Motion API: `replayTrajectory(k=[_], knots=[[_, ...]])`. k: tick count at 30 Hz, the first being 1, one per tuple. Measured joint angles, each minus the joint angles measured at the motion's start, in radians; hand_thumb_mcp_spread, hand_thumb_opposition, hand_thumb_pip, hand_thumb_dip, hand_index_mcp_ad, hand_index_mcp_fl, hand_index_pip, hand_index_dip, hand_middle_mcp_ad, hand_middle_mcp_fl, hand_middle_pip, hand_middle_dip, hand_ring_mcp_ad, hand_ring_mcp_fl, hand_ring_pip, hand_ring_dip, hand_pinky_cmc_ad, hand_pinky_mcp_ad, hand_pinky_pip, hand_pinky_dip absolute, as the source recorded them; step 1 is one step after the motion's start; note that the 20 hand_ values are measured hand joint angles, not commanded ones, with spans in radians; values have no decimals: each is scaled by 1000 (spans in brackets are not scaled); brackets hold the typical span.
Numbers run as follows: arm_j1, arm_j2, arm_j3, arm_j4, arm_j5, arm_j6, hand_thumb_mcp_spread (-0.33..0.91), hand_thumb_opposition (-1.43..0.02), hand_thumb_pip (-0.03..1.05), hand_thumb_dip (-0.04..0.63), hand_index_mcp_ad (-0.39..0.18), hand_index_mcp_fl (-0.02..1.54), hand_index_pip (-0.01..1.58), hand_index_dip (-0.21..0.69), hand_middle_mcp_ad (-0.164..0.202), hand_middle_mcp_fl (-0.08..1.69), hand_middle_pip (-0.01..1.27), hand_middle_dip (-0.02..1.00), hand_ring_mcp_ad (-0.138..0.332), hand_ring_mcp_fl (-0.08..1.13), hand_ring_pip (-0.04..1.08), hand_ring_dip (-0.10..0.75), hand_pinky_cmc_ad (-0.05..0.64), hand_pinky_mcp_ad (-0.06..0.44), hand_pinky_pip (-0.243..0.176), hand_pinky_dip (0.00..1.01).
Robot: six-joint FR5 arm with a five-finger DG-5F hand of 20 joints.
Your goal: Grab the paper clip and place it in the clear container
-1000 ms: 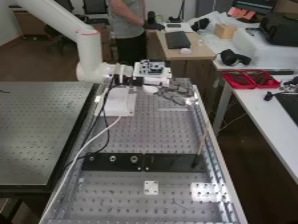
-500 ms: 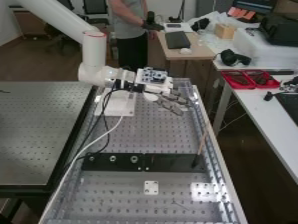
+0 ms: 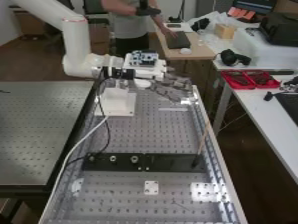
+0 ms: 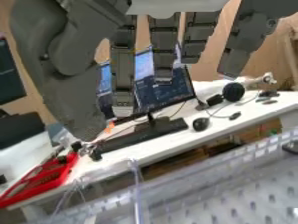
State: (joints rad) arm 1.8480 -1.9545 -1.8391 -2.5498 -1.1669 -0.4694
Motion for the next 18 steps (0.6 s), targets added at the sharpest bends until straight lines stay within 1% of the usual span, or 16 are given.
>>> replayTrajectory(k=[2, 7, 8, 9, 11, 14, 18], knots=[[-8, 48, -23, 8, 1, -19, 335, -822, 684, 269, -136, 202, 1035, -37, 89, 154, 131, 220, 101, 0, 127, 87, 323, 274, -61, 417], [-34, 146, -57, -10, 2, -63, 333, -801, 672, 269, -133, 206, 916, -33, 89, 154, 131, 220, 101, 0, 131, 89, 323, 274, -58, 438], [-42, 170, -66, -20, 1, -76, 333, -801, 668, 269, -133, 202, 908, -33, 89, 154, 131, 220, 101, 0, 131, 87, 323, 272, -72, 442], [-43, 174, -67, -22, 1, -78, 326, -801, 668, 269, -133, 202, 897, -33, 89, 154, 131, 220, 101, 0, 131, 87, 323, 272, -75, 443], [-60, 214, -82, -47, -2, -101, 325, -805, 658, 269, -133, 208, 855, -31, 89, 154, 131, 220, 101, 0, 119, 87, 323, 272, -75, 443], [-78, 243, -96, -65, -13, -122, 325, -806, 651, 269, -133, 202, 803, -31, 93, 154, 127, 220, 101, 0, 119, 87, 323, 272, -75, 443], [-95, 262, -102, -70, -32, -148, 325, -806, 651, 269, -133, 223, 789, -12, 93, 154, 131, 220, 101, -3, 120, 87, 326, 274, -75, 443]])
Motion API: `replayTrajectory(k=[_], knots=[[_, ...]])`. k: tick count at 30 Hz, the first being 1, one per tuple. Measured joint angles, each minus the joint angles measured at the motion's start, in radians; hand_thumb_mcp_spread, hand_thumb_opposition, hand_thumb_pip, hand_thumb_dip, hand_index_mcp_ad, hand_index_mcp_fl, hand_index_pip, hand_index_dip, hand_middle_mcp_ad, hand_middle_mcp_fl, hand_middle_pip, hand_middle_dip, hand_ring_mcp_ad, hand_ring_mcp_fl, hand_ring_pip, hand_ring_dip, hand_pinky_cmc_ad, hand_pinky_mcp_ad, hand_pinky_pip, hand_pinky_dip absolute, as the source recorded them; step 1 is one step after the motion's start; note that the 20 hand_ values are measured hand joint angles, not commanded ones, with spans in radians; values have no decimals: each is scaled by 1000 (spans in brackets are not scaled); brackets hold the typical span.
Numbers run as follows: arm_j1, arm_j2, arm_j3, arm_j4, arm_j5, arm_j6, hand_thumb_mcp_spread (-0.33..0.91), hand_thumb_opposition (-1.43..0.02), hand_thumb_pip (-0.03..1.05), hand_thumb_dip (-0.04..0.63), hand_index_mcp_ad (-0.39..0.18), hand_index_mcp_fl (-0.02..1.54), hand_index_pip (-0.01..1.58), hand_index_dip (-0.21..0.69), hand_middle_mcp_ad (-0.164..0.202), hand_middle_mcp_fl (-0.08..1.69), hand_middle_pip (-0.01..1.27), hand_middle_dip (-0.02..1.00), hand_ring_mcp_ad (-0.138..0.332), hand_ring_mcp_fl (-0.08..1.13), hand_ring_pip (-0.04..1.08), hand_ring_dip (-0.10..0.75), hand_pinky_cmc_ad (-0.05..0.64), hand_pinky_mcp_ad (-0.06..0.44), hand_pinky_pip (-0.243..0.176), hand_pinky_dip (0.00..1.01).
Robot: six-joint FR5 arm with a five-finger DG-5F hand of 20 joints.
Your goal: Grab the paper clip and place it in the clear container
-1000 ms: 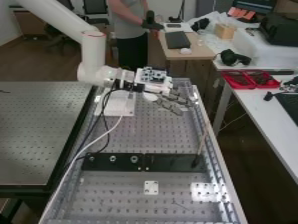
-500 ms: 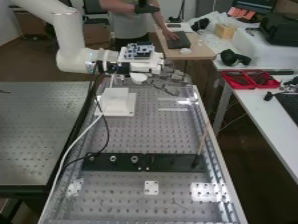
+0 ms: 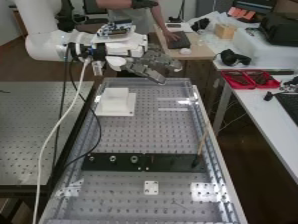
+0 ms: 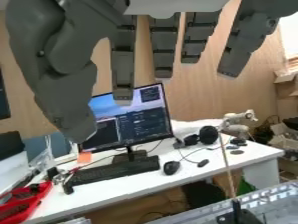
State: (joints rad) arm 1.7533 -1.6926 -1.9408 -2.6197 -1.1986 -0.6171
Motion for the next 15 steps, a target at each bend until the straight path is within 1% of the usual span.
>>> replayTrajectory(k=[6, 11, 15], knots=[[-25, 9, 8, -6, -33, -21, 325, -806, 653, 269, -133, 241, 759, 2, 93, 154, 131, 220, 101, 0, 117, 87, 326, 274, -75, 443], [-44, 7, 32, -38, -68, -29, 325, -806, 649, 269, -133, 239, 744, 10, 93, 152, 131, 220, 101, 0, 117, 87, 328, 274, -75, 443], [-56, 8, 46, -51, -92, -38, 325, -806, 620, 269, -133, 257, 709, 16, 93, 152, 131, 220, 101, 0, 117, 87, 333, 271, -75, 443]])
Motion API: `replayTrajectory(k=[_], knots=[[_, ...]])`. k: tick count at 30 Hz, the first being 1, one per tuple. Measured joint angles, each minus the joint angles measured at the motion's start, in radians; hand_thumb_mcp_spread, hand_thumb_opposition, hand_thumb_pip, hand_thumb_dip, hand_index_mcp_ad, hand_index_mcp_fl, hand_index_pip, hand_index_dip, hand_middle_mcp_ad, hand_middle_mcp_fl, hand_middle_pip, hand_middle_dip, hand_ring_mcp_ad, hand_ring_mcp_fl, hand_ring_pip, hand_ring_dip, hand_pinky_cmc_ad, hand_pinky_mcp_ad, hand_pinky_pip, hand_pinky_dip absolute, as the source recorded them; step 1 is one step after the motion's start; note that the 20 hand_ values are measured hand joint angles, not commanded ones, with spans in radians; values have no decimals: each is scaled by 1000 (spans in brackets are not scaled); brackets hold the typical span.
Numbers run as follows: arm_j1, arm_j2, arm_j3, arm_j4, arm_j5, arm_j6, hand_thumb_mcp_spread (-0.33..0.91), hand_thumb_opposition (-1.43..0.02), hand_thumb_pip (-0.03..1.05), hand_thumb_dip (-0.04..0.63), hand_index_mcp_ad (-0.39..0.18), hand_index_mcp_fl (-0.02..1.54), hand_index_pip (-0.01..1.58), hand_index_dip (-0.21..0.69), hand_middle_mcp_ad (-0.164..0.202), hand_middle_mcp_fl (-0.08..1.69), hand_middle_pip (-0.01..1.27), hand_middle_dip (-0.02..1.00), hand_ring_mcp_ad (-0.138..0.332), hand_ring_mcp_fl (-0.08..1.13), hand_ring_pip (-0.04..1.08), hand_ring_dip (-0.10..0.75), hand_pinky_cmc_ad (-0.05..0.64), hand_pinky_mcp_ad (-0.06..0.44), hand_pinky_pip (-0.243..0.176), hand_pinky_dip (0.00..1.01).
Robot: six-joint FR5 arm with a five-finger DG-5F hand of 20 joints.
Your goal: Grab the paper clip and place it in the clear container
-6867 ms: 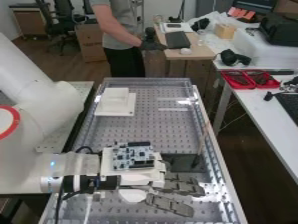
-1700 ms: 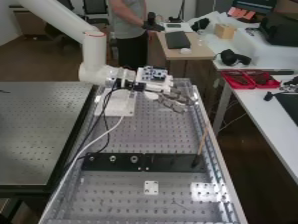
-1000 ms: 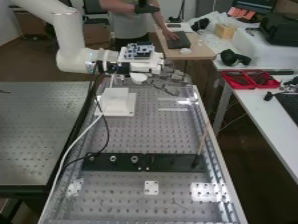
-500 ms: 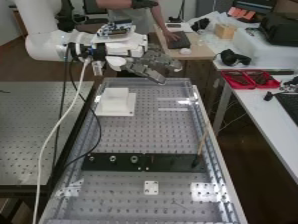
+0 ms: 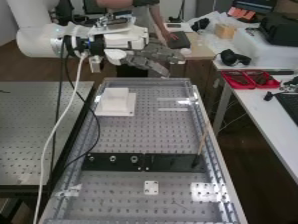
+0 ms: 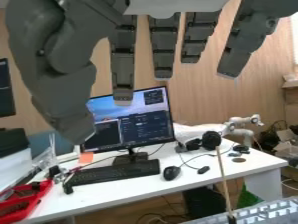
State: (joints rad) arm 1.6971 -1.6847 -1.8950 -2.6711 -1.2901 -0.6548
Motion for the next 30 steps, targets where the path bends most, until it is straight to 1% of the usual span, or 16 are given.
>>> replayTrajectory(k=[1, 2, 9, 10, 23, 27, 30], knots=[[-3, 1, 3, -1, -7, -6, 325, -806, 620, 269, -133, 255, 703, 16, 93, 154, 131, 220, 101, 0, 117, 87, 328, 274, -75, 443], [-7, 2, 7, -2, -12, -9, 325, -806, 620, 269, -133, 257, 688, 10, 93, 152, 131, 220, 101, 0, 117, 87, 337, 274, -75, 443], [-18, 4, 14, -2, -35, -13, 325, -806, 620, 269, -133, 258, 642, 37, 93, 152, 131, 220, 101, 0, 117, 87, 346, 274, -75, 443], [-19, 4, 14, -2, -36, -13, 325, -806, 620, 269, -133, 276, 642, 37, 93, 154, 131, 220, 101, 0, 117, 87, 342, 274, -75, 443], [-33, 6, 10, -4, -68, -26, 325, -792, 620, 269, -134, 274, 627, 47, 93, 154, 131, 220, 101, 0, 117, 87, 346, 274, -75, 443], [-33, 16, 4, 4, -68, -26, 325, -791, 620, 269, -134, 269, 581, 47, 93, 154, 131, 220, 101, 0, 117, 87, 346, 274, -75, 443], [-32, 23, 1, 8, -66, -24, 328, -791, 620, 269, -131, 274, 511, 49, 93, 154, 131, 220, 101, 0, 117, 87, 346, 274, -75, 443]])
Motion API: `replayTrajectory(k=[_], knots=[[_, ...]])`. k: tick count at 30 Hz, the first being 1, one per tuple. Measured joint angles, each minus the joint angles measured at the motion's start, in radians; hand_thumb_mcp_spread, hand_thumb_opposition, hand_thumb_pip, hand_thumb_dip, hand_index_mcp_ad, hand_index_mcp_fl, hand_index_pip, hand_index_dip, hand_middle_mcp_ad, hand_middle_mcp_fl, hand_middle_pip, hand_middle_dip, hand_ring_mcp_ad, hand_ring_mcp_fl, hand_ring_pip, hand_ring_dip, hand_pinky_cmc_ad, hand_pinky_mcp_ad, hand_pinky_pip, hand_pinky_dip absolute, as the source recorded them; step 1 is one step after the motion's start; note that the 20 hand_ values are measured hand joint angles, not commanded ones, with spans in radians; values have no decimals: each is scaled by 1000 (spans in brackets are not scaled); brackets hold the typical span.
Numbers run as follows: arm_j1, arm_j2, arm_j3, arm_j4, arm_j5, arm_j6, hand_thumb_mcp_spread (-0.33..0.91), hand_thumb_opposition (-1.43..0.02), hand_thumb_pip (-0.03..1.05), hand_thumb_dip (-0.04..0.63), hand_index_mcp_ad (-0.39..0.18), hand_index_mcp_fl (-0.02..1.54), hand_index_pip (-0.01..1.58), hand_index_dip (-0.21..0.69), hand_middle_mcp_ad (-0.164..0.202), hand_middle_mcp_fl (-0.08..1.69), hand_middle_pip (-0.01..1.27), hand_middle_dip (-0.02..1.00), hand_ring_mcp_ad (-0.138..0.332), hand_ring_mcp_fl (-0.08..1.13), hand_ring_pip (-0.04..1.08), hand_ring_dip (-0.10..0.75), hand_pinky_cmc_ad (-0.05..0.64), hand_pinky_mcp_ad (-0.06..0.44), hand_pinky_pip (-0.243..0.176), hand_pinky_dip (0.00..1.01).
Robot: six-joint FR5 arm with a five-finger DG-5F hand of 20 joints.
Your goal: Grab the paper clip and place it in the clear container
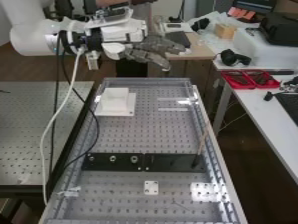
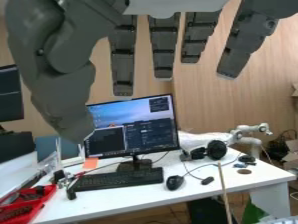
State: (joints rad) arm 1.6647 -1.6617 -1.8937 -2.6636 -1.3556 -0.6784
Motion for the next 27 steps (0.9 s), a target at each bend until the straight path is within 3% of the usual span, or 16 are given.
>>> replayTrajectory(k=[11, 27], knots=[[-2, 27, -7, -9, 4, 4, 325, -777, 607, 253, -127, 269, 180, 98, 93, 152, 127, 220, 101, 0, 117, 87, 346, 274, -75, 443], [-11, 31, -16, -11, -11, 9, 319, -775, 586, 253, -120, 269, 101, 101, 94, 134, 127, 220, 103, 0, 115, 87, 367, 278, -75, 443]])
